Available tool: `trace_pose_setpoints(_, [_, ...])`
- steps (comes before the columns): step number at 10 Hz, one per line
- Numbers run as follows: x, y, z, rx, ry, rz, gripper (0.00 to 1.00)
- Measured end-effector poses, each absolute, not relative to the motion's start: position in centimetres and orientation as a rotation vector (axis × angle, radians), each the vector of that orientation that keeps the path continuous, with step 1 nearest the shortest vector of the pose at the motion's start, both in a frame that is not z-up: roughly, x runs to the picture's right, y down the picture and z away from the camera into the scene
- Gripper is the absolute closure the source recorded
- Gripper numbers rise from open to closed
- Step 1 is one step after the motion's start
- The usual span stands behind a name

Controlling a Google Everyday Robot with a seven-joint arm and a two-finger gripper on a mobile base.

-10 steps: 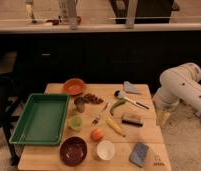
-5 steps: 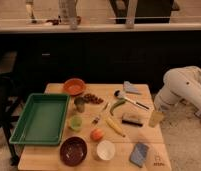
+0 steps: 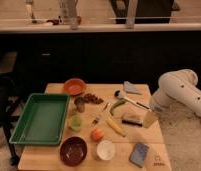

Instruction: Place banana in purple bowl

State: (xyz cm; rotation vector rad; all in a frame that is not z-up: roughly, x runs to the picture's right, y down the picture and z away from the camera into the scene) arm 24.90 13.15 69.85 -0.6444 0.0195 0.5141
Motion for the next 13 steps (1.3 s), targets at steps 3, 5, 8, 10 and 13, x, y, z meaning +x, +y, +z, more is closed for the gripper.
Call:
trace_pose_setpoints(3, [24.7, 13.1, 69.9, -0.645, 0.018, 0.511, 0.2])
trace_pose_setpoints(5, [24.7, 13.1, 69.9, -0.646, 0.015, 0.512, 0.2])
trace_pose_setpoints(8, [22.4, 14.6, 69.5, -0.68, -0.059, 0.56, 0.2])
trace_pose_setpoints(10, [19.7, 15.5, 69.4, -0.709, -0.115, 0.662, 0.2])
trace_pose_setpoints(13, [17.3, 16.9, 70.1, -0.697, -0.096, 0.77, 0.2])
